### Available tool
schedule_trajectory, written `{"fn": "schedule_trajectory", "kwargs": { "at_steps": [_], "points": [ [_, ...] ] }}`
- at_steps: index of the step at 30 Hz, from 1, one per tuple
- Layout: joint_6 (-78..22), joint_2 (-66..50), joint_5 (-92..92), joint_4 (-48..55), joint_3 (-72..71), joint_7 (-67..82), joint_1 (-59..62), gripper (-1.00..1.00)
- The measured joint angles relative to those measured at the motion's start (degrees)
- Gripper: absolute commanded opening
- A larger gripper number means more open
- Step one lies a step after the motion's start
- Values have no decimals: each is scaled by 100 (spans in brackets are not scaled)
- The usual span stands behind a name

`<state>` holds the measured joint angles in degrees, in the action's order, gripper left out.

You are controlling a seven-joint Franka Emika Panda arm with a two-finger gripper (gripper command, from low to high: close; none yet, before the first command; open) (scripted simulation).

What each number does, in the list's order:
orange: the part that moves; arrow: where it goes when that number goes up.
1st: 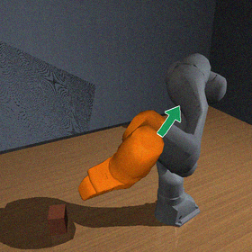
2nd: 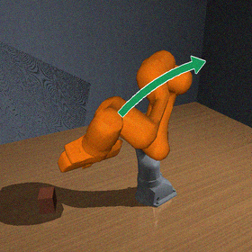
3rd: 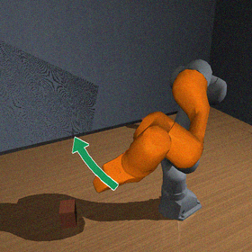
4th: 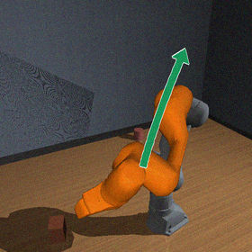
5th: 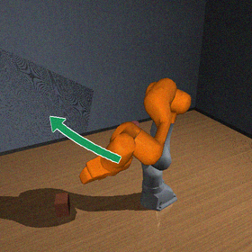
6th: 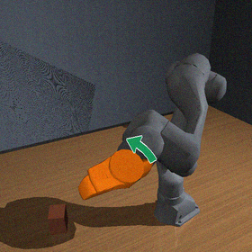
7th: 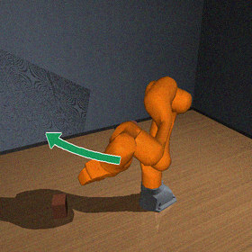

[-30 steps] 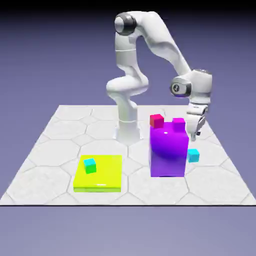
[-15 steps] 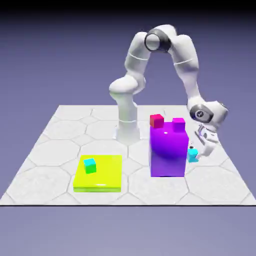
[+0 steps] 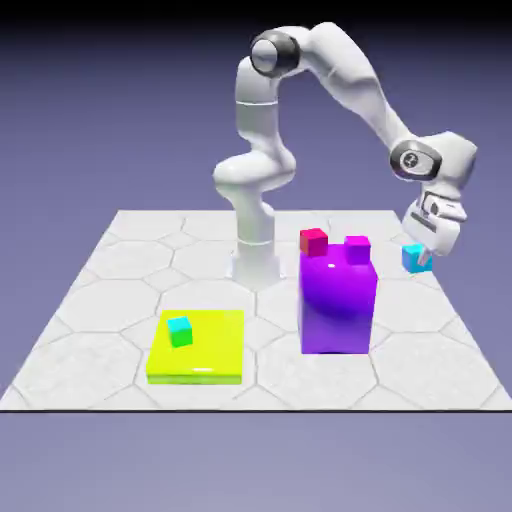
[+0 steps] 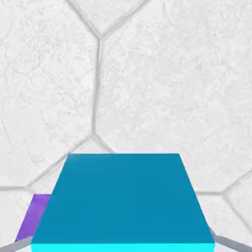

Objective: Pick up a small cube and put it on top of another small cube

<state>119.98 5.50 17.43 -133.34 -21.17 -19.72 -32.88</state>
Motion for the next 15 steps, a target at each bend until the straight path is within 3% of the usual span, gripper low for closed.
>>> {"fn": "schedule_trajectory", "kwargs": {
  "at_steps": [12,15],
  "points": [
    [-2989,2448,-1839,-508,492,-1190,1877,-100],
    [-3242,2492,-2063,-655,731,-1474,1852,-100]
  ]
}}
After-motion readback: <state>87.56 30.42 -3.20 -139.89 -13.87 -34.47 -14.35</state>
